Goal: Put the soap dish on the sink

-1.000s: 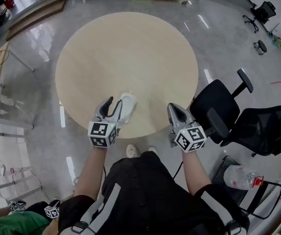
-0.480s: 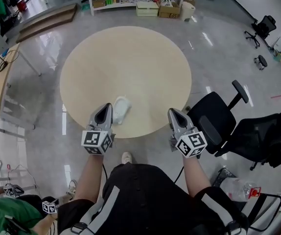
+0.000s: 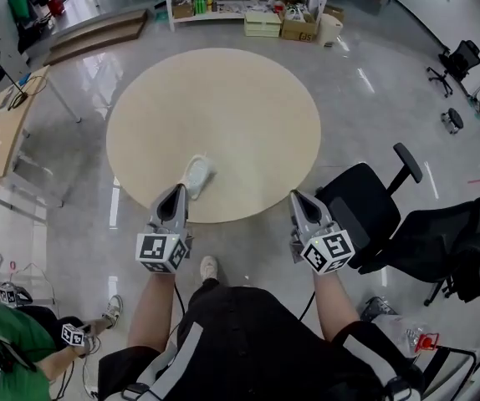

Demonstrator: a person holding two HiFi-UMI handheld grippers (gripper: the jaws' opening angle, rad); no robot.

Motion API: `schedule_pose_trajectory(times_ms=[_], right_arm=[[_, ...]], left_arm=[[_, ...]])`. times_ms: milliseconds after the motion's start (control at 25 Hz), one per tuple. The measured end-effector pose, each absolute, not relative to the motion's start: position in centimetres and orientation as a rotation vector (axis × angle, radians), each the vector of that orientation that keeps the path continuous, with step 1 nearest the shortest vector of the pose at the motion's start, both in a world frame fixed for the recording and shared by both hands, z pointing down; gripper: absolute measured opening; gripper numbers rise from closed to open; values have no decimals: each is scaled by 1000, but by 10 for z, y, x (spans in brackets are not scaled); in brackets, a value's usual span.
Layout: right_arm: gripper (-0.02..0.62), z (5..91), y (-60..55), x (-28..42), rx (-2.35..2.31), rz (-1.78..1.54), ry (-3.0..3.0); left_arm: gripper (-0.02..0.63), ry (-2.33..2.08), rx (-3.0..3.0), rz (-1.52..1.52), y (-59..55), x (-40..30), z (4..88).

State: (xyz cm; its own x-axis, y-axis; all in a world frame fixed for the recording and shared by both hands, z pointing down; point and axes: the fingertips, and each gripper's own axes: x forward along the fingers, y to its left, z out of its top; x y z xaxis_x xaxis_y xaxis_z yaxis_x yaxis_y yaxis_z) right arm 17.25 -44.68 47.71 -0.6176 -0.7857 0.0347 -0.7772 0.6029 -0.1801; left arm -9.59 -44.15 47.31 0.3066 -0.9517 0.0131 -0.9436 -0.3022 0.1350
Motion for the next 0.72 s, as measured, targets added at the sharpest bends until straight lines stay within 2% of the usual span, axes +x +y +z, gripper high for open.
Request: schedule_pose_trajectory(times_ms=[400, 720], right_arm=[[6, 482, -424, 183, -1301, -287, 2790], [6, 475, -422, 159, -1311, -251, 2770]], left_arm=[[0, -1845, 2433, -109, -401, -92, 464], [0, -1819, 2473, -117, -395, -112, 457]])
